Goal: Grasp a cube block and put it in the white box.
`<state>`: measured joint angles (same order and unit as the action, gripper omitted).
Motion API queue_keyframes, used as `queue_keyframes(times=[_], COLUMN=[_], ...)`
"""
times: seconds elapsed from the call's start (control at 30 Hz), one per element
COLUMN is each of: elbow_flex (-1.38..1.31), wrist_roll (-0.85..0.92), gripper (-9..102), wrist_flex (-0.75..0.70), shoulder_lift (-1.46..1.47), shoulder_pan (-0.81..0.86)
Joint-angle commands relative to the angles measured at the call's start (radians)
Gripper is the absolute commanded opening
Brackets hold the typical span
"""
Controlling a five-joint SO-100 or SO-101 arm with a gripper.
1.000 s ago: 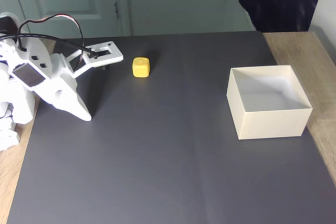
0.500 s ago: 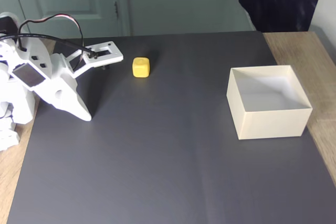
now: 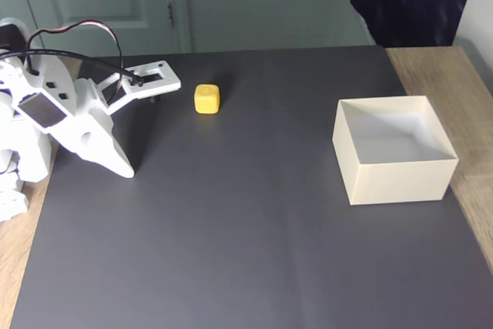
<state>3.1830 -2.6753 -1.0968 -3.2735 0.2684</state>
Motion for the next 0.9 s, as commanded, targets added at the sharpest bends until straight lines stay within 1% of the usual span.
queue_keyframes(times=[0.0, 0.23, 0.3, 0.57, 0.87], elbow_flex=[0.002, 0.002, 0.002, 0.002, 0.002], wrist_roll=[-0.005, -0.005, -0.035, -0.049, -0.064], gripper=[1, 1, 0, 0, 0], wrist_flex=[0.002, 0.002, -0.005, -0.006, 0.026], shoulder_lift=[-0.006, -0.006, -0.006, -0.006, -0.006], shoulder_pan=[-0.006, -0.006, -0.006, -0.006, 0.005])
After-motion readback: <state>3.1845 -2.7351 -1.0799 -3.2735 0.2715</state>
